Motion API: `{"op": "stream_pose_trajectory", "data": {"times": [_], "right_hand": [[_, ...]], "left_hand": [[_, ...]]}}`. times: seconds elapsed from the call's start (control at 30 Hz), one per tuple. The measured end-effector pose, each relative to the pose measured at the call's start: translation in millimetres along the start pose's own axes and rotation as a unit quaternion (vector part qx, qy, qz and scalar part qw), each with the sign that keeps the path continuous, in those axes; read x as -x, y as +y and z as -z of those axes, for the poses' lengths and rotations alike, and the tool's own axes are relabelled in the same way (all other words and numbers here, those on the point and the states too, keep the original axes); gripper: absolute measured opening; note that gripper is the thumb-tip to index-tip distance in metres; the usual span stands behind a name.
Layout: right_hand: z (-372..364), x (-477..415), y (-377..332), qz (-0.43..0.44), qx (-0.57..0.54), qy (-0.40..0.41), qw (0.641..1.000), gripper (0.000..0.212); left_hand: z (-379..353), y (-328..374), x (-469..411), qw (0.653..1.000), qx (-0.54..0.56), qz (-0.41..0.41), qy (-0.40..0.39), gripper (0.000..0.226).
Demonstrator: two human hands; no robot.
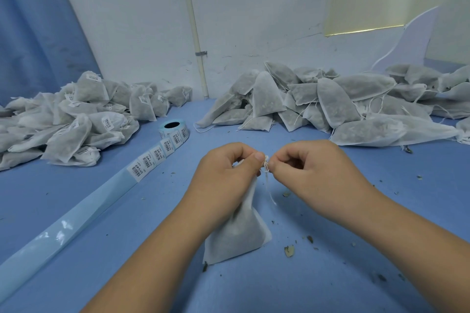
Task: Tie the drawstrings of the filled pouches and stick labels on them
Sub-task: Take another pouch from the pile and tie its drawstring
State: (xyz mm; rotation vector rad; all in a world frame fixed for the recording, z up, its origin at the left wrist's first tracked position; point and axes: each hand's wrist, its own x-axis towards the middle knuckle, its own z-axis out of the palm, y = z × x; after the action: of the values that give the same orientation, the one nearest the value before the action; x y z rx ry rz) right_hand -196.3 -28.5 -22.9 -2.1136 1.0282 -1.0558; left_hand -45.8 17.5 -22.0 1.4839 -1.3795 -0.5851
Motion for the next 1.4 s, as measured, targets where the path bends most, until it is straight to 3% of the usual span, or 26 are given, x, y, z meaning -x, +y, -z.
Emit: {"op": "stream_pose_trajectory", "data": {"times": [0.3,0.57,0.83,1.13,1.4], "right_hand": [[-1,2,1,0.021,0.048,0.040,0.998,0.016],[-4,7,-7,0.073,0.082,0.113,0.988,0.012],[-2,10,-11,0.077,0.140,0.095,0.983,0.018],[3,7,-10,0.114,0.101,0.135,0.979,0.019],[-4,8,-6,0.122,0.111,0.113,0.980,0.012]], "left_hand": [[0,7,4,0.994,0.065,0.061,-0.069,0.043],[-1,8,5,0.985,0.134,0.091,-0.065,0.036],[-3,6,5,0.983,0.146,0.095,-0.060,0.034],[-2,4,3,0.982,0.157,0.095,-0.055,0.035],[-2,0,1,0.981,0.168,0.085,-0.045,0.031]]}}
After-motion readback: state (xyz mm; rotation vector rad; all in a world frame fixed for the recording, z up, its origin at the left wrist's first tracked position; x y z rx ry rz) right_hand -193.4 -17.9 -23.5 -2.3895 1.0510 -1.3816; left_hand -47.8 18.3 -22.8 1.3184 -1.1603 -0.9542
